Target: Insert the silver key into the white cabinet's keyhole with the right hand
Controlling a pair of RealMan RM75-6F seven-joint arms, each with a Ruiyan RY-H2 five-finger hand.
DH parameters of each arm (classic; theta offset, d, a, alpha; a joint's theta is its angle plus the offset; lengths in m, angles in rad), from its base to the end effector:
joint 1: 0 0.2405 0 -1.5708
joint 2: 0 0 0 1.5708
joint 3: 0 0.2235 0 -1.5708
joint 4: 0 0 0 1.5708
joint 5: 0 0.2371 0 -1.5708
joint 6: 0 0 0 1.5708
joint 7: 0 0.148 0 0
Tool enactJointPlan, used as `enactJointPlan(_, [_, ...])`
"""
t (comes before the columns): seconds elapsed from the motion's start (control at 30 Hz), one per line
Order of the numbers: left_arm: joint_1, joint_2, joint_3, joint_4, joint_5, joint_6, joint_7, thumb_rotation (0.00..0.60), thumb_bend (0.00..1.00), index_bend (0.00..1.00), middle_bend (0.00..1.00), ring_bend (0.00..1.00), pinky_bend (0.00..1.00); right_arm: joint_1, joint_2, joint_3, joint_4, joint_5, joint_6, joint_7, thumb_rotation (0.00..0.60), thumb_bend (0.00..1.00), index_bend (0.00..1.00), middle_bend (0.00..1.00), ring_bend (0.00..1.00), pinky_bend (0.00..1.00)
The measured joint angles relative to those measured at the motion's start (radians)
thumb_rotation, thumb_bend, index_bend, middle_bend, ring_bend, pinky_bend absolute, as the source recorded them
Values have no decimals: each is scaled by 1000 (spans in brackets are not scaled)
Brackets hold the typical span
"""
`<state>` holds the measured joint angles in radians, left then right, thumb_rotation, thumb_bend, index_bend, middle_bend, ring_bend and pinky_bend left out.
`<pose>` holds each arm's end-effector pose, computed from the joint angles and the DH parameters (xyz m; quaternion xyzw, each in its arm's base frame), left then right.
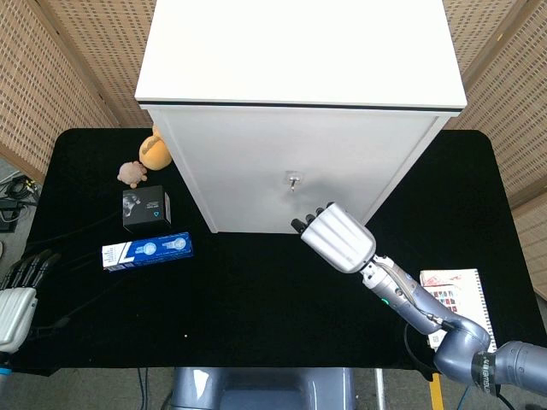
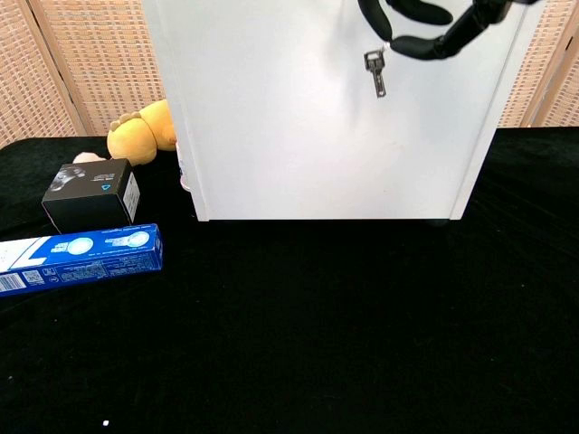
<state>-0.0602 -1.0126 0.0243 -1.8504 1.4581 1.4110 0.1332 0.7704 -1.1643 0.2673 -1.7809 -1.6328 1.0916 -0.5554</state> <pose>-0.2700 0.1555 0.1099 -0.6106 -0.4455 -0.3282 0.5666 -0.0289 -0.3135 0.0693 0.7852 0.0173 0.4495 0.4255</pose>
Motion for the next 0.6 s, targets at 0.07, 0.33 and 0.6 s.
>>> enactJointPlan(0.07, [1, 1, 0, 0, 0, 1, -1, 600, 0, 0, 0, 0, 0, 7, 1, 9, 1, 4, 1, -10, 600, 589, 668, 894, 893, 1000])
enactJointPlan(0.33, [0, 0, -1, 2, -1, -1, -2, 600, 0, 0, 0, 0, 0, 39, 1, 19, 48, -72, 29, -19, 600, 588, 700, 896, 894, 1000])
enactJointPlan(0.6, [-1, 0, -1, 3, -1, -1, -2, 600, 0, 0, 0, 0, 0, 77, -6, 34, 96, -107, 54, 5, 600, 588, 709, 896, 893, 1000])
